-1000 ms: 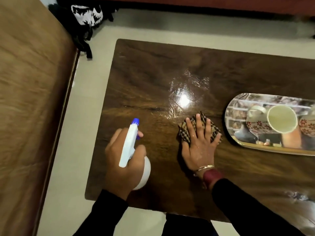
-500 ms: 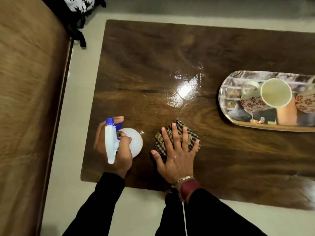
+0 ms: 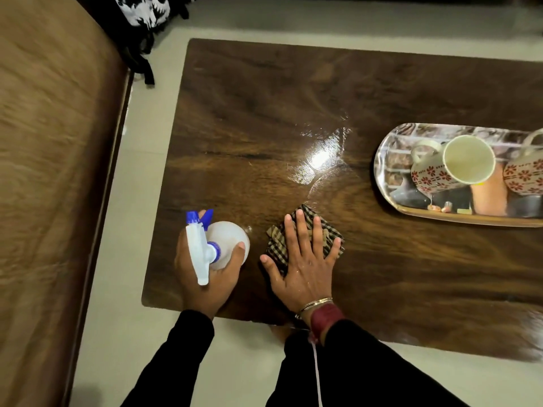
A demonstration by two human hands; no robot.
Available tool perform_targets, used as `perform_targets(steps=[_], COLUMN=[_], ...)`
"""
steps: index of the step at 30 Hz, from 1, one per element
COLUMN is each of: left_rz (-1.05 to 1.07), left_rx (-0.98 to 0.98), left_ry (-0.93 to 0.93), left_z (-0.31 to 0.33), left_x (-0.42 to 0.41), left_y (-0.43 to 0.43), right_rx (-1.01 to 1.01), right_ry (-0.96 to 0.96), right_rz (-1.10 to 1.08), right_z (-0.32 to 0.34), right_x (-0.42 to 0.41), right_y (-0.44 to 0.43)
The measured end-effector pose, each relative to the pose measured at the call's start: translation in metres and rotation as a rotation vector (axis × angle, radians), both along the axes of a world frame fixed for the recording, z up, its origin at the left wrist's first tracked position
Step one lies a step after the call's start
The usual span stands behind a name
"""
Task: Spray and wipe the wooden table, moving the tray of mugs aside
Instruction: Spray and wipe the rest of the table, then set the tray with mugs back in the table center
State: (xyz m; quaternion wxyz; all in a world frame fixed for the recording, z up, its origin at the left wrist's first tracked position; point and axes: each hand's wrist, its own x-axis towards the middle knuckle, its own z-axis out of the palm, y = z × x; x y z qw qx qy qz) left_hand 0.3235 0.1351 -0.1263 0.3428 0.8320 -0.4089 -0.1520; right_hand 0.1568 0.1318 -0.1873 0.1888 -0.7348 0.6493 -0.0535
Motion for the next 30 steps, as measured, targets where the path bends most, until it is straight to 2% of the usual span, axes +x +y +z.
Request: perform_targets(steps=[3,4,6,7,10,12,18,22,25,27,30], left_rz=[-0.13,-0.15,-0.027,0.064,0.255,0.274,-0.073,-0.266,-0.332,-0.395,-0.606], left_rx=[-0.143,-0.175,-0.17,-0.152,-0.084,-0.058,-0.092,-0.051,-0.023,0.044,0.133], left_ry=[-0.034,0.007,0.155,0.171,0.119,0.122,0.172,0.141,0.125,0.138,0.12], left_z=[0.005,0.002,-0.001,-0.001,0.001,0.01,0.027,0.033,0.04,0.043,0.048], left_x=[0.007,0.009,0.004,-0.002,-0.043,-0.077,-0.156,-0.204,-0.238,-0.256,-0.264], left_y=[0.021,0.033,0.065,0.082,0.128,0.134,0.067,-0.006,-0.057,-0.091,-0.14], right_rx=[-0.039,-0.056,-0.082,-0.091,-0.101,-0.102,-0.264,-0.304,-0.328,-0.387,-0.358], right_ry=[-0.017,-0.02,-0.03,-0.033,-0.044,-0.061,-0.133,-0.357,-0.509,-0.533,-0.507], right_rz=[0.014,0.016,0.014,0.011,0.0,-0.026,-0.205,-0.544,-0.798,-0.818,-0.708], right_z=[0.004,0.005,0.008,0.01,0.014,0.019,0.03,0.038,0.05,0.057,0.063], right_x=[-0.009,-0.015,-0.031,-0.041,-0.069,-0.088,-0.158,-0.225,-0.284,-0.331,-0.391], right_y=[0.002,0.004,0.008,0.009,0.009,0.003,-0.018,-0.034,-0.06,-0.079,-0.109])
